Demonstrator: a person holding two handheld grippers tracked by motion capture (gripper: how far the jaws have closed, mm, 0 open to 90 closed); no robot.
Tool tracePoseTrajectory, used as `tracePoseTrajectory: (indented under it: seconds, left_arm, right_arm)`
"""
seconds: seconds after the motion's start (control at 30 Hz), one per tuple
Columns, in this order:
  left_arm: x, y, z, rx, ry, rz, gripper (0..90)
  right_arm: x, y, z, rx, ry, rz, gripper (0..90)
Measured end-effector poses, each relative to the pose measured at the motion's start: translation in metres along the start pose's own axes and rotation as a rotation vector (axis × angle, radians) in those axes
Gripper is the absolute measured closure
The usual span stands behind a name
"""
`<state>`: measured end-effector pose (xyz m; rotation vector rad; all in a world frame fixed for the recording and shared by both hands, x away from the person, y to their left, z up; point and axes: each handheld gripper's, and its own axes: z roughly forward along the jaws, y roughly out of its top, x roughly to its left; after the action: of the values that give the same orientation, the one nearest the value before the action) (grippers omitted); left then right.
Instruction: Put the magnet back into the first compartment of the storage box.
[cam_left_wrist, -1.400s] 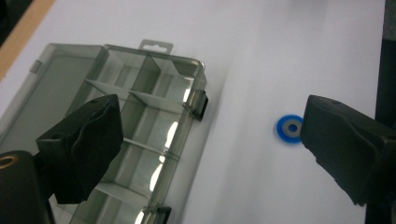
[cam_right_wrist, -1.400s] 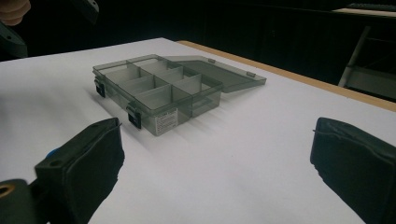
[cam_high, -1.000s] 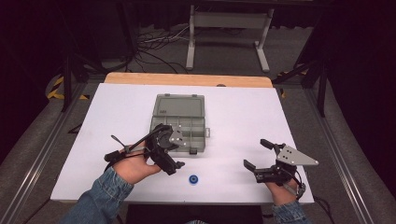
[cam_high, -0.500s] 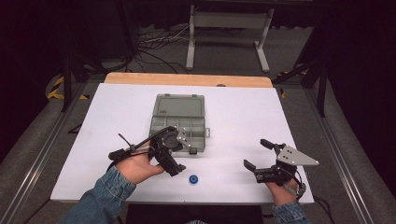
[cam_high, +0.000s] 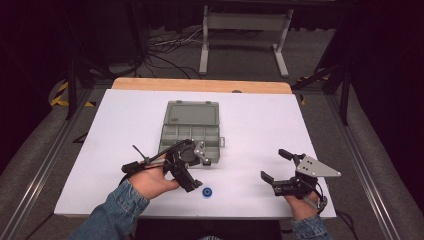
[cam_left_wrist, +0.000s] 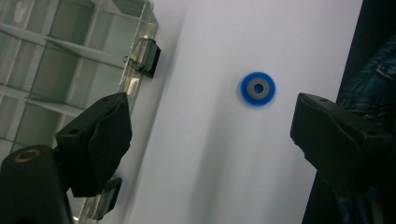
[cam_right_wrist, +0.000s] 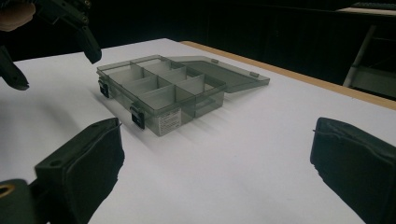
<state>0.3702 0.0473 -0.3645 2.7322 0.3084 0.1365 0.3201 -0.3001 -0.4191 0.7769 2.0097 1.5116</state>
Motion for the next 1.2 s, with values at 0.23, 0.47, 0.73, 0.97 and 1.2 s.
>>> tracePoseTrajectory:
  seconds: [0.23, 0.47, 0.73, 0.97, 1.2]
  left_arm:
    - [-0.005, 0.004, 0.012, 0.007, -0.024, 0.003, 14.8]
    - [-0.008, 0.008, 0.021, 0.025, -0.043, 0.022, 16.0]
    - [-0.010, 0.009, 0.035, 0.041, -0.066, 0.022, 17.1]
    - [-0.014, 0.010, 0.045, 0.059, -0.083, 0.026, 17.8]
    - [-0.018, 0.012, 0.056, 0.074, -0.101, 0.036, 18.1]
  right_arm:
    - [0.000, 0.000, 0.000, -0.001, 0.001, -0.001, 3.3]
    - [0.000, 0.000, 0.000, -0.002, 0.002, 0.002, 3.3]
    - [-0.001, -0.001, 0.000, 0.000, 0.006, 0.004, 3.3]
    - [-0.001, -0.001, 0.000, -0.001, 0.006, 0.005, 3.3]
    - [-0.001, -0.001, 0.000, 0.001, 0.007, 0.005, 3.3]
